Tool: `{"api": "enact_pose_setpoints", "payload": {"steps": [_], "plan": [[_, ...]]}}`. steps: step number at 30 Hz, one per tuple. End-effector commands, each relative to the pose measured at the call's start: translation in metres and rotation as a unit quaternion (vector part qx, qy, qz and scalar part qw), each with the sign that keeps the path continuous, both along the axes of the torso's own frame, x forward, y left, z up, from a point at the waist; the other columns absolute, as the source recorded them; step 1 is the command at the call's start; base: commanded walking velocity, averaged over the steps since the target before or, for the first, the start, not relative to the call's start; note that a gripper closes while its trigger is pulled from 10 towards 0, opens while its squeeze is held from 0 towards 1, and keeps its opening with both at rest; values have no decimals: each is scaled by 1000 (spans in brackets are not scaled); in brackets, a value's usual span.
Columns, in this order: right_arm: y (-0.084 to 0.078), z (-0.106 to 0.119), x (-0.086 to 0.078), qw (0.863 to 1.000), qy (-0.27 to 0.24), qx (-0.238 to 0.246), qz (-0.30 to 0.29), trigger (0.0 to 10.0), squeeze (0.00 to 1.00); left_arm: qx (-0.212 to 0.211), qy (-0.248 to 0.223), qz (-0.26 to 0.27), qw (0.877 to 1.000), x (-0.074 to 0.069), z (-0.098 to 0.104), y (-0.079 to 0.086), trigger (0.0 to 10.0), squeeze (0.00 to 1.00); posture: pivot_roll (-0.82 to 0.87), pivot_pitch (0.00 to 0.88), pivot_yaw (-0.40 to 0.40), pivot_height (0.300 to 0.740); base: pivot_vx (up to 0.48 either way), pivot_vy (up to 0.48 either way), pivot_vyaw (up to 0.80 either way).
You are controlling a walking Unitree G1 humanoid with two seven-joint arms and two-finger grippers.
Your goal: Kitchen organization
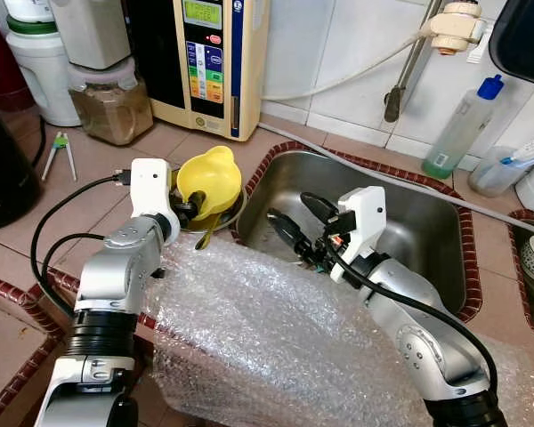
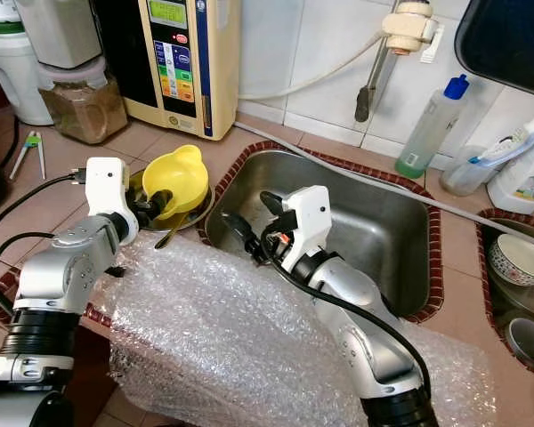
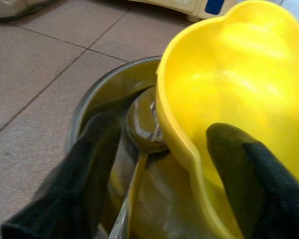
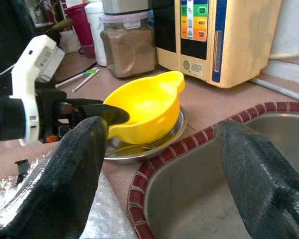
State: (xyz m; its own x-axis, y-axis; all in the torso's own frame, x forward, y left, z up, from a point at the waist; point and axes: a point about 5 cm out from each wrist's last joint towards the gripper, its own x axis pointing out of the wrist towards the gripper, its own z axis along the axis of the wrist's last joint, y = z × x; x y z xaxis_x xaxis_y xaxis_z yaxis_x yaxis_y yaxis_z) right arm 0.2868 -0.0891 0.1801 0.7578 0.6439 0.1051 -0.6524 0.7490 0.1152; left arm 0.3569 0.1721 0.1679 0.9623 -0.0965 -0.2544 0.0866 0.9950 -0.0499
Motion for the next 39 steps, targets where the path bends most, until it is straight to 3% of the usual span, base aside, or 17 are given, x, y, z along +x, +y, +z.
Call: {"api": "enact_pose_setpoints", "payload": {"steps": [1,4,11,13,26,31,34,39], "plan": [[-1,6,0,1000,-9,-10,-3,10000,0,0,9,1,1000,1,2,2,0,0,135,84,-39,740,0,0,0],[-2,0,1,999,-4,-40,-9,10000,0,7,6,6,1000,0,2,6,0,0,138,86,-41,740,0,0,0],[-3,-3,2,998,6,-52,-18,10000,0,11,6,13,1000,-1,2,8,0,0,139,87,-42,740,0,0,0],[-5,-7,4,996,4,-84,-24,10000,0,13,5,13,1000,-1,3,9,0,0,146,83,-45,740,0,0,0],[-2,-14,12,992,1,-127,-25,10000,0,28,-7,31,999,-4,2,17,0,0,158,69,-53,740,0,0,0],[-4,-17,16,992,20,-120,-40,10000,0,40,-30,30,998,-4,5,12,0,0,155,77,-54,740,0,0,0],[0,-17,17,994,22,-105,-38,10000,0,64,-73,14,995,-6,8,0,0,0,146,75,-51,740,0,0,0],[3,-12,19,996,46,-33,-63,10000,0,59,-146,-7,987,-7,21,-14,0,0,140,74,-53,740,0,0,0]]}}
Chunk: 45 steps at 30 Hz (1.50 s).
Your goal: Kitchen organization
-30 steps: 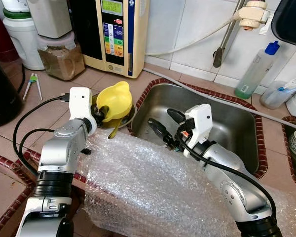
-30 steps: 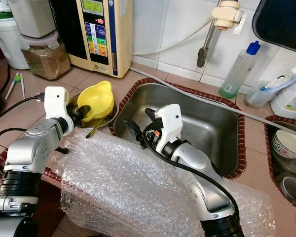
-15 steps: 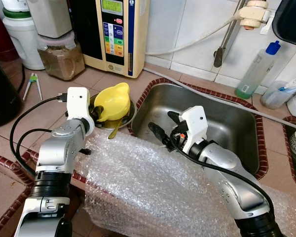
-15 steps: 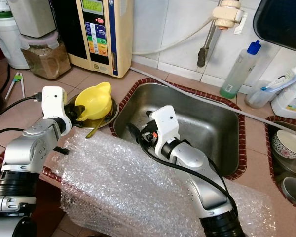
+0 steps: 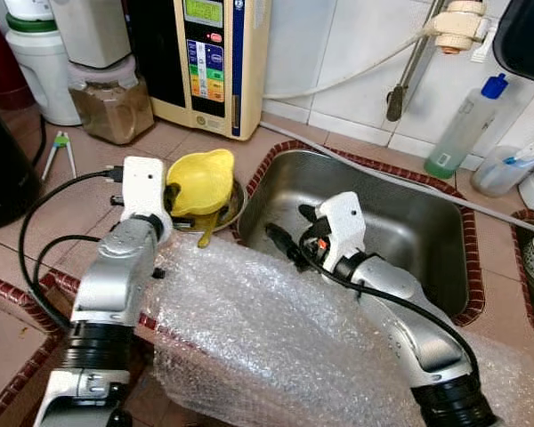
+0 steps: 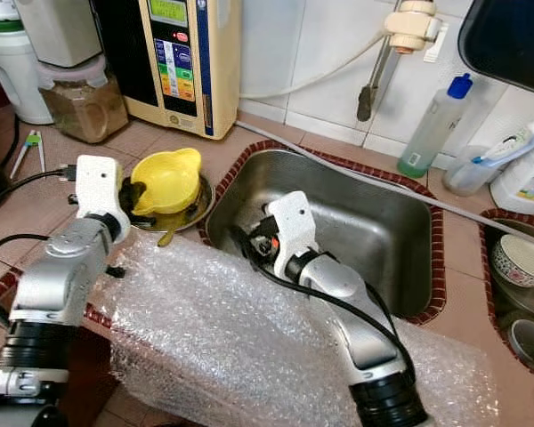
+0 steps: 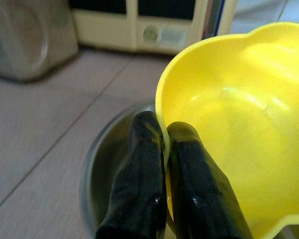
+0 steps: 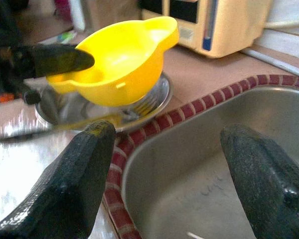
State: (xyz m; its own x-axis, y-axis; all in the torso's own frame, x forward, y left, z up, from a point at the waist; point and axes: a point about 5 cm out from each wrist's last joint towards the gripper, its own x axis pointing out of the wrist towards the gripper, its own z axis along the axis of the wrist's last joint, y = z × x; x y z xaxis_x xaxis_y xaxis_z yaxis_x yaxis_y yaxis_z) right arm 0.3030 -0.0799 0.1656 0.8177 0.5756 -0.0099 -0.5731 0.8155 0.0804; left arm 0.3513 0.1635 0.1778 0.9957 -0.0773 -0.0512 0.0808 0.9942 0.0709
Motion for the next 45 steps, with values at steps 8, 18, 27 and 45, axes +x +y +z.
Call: {"api": "enact_pose_setpoints", "payload": {"steps": [8,18,27,45], "plan": [[-9,11,20,989,65,112,-65,10000,0,54,-116,-80,989,-9,25,-29,0,0,142,72,-55,740,0,0,0],[8,27,35,974,101,191,-75,10000,0,92,-168,-138,972,-17,30,-53,0,0,145,72,-59,740,0,0,0],[29,45,51,964,104,229,-84,10000,0,71,-205,-194,957,-30,32,-81,0,0,148,71,-63,740,0,0,0],[-23,77,52,950,-58,245,-186,10000,0,91,-204,-107,969,-18,34,-58,0,0,146,70,-65,740,0,0,0]]}}
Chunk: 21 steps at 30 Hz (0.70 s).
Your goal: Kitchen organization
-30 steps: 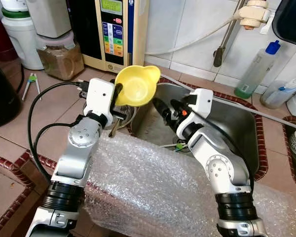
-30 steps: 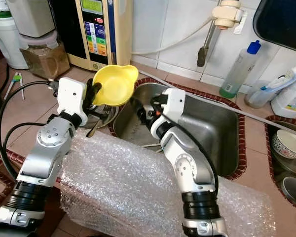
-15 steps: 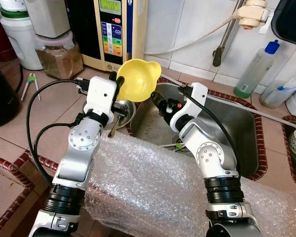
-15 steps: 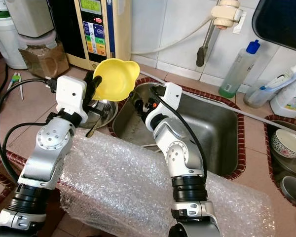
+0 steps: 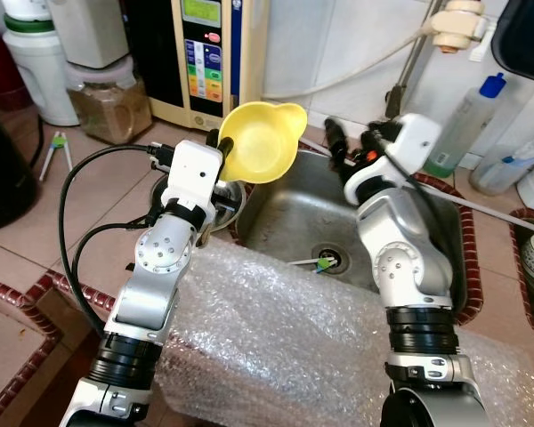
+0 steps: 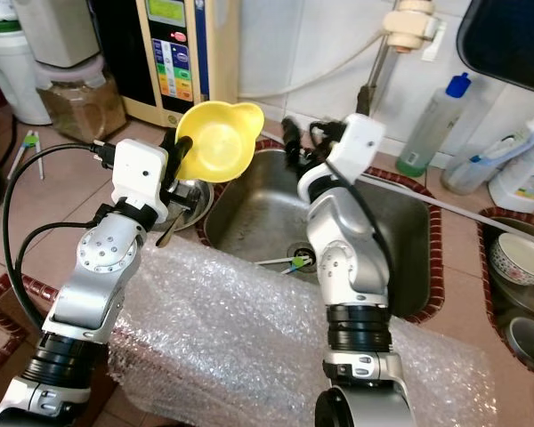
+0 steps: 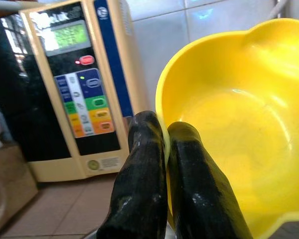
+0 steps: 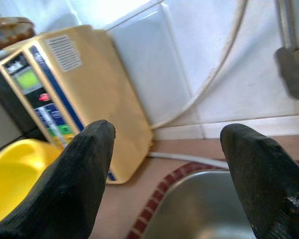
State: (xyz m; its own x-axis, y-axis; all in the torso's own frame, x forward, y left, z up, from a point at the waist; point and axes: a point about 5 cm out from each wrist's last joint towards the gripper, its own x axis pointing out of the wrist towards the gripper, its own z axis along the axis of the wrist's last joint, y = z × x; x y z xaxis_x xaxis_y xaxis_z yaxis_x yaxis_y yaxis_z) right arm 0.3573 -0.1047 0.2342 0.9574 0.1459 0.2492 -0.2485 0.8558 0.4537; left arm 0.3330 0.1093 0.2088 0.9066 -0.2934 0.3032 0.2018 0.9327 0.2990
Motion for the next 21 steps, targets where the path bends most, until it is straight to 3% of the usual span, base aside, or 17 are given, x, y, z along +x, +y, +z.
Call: {"api": "enact_pose_setpoints", "payload": {"steps": [1,3,5,6,11,15,16,17,18,21], "plan": [[6,9,-4,999,-24,13,26,10000,0,10,-5,-5,1000,0,2,-3,196,0,146,70,-65,740,0,0,0],[15,7,-7,998,-30,15,59,10000,0,7,-2,-5,1000,0,1,-3,275,0,147,70,-65,740,0,0,0],[30,6,-14,990,-35,32,130,10000,0,5,-1,-5,1000,0,1,-3,627,0,147,71,-65,740,0,0,0],[33,3,-17,989,-33,15,140,10000,0,6,-2,-6,1000,0,1,-3,627,0,146,71,-65,740,0,0,0],[38,-9,-19,988,-7,23,153,10000,0,10,-3,-2,1000,0,1,-4,941,0,147,70,-63,740,0,0,0],[37,-20,-17,989,24,-2,149,10000,0,-1,-6,-5,1000,1,3,-2,392,0,148,67,-59,740,0,0,0],[38,-29,-15,988,51,-16,146,4784,0,-2,-9,-5,1000,0,4,-2,235,0,148,67,-58,740,0,0,0],[39,-33,-14,987,66,-23,145,4784,0,-3,-10,-5,1000,0,5,-2,235,0,148,67,-58,740,0,0,0],[42,-40,-14,985,85,-23,151,0,0,-7,-14,-7,1000,0,6,-3,235,0,150,65,-60,740,0,0,0],[47,-42,-14,983,91,-24,156,0,0,-10,-17,-11,1000,-1,8,-4,235,0,152,66,-61,740,0,0,0]]}}
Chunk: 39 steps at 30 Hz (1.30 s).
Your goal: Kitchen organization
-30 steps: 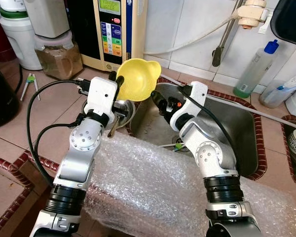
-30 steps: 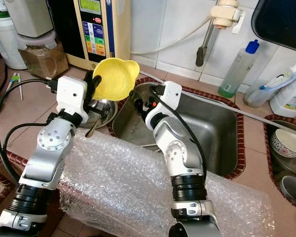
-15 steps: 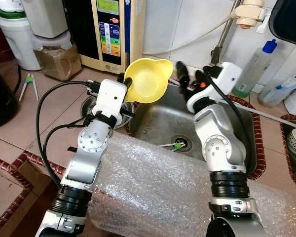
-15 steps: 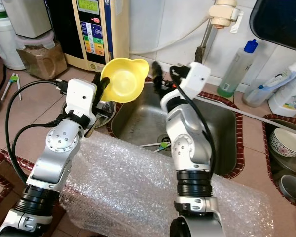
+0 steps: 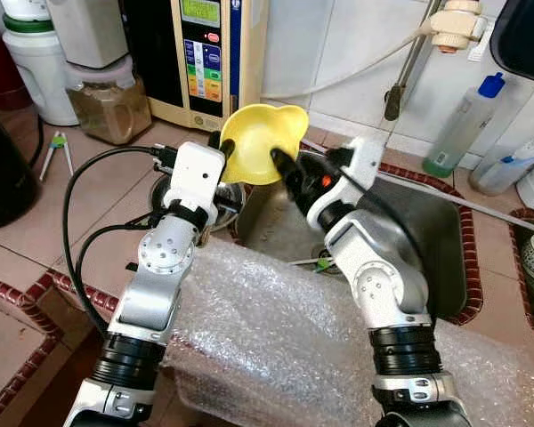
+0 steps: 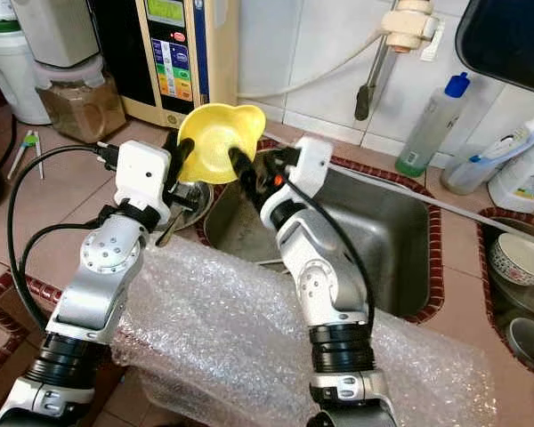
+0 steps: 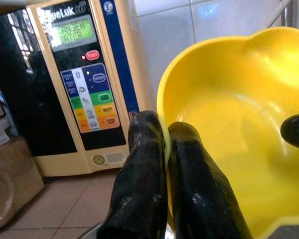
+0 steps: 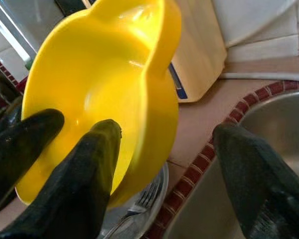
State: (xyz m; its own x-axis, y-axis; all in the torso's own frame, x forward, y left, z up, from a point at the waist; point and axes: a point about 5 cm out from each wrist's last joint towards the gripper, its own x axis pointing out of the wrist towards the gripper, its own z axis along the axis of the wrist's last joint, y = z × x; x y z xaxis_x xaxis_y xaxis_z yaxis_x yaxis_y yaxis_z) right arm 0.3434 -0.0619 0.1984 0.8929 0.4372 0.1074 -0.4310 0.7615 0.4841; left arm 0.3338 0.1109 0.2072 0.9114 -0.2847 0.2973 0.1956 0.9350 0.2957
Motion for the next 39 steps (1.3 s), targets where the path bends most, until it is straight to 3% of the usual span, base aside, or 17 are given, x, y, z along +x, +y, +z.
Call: {"api": "enact_pose_setpoints", "payload": {"steps": [1,6,14,22,30,35,36,37,38,39], "plan": [[5,-6,0,1000,19,-16,4,0,0,-10,-21,-16,1000,-2,9,-6,235,0,152,66,-61,740,0,0,0],[16,3,5,1000,22,-6,4,0,0,-10,-20,-24,999,-4,8,-8,235,0,154,63,-62,740,0,0,0],[15,23,17,996,68,61,-18,0,0,-1,-33,-46,998,-8,9,-15,0,0,151,65,-63,740,0,0,0],[9,27,20,993,92,70,-31,0,0,-5,-30,-45,999,-8,8,-15,118,0,146,73,-67,740,0,0,0],[4,17,20,989,122,71,-40,0,0,-3,-31,-42,999,-8,8,-15,627,0,146,73,-66,740,0,0,0],[3,19,20,992,110,54,-38,0,0,1,-29,-40,999,-7,6,-13,1843,0,146,74,-68,740,0,0,0],[0,16,22,990,117,51,-52,0,0,5,-25,-40,999,-7,5,-13,3255,0,147,75,-68,740,0,0,0],[-2,14,22,989,122,49,-62,0,0,8,-22,-41,999,-7,4,-13,3255,0,148,75,-69,740,0,0,0],[-15,7,26,984,133,40,-109,0,0,5,8,-61,998,-7,-3,-14,10000,486,153,75,-70,740,0,0,0],[-21,5,28,981,137,35,-130,0,0,0,21,-72,997,-7,-6,-16,10000,486,153,75,-70,740,0,0,0]]}}
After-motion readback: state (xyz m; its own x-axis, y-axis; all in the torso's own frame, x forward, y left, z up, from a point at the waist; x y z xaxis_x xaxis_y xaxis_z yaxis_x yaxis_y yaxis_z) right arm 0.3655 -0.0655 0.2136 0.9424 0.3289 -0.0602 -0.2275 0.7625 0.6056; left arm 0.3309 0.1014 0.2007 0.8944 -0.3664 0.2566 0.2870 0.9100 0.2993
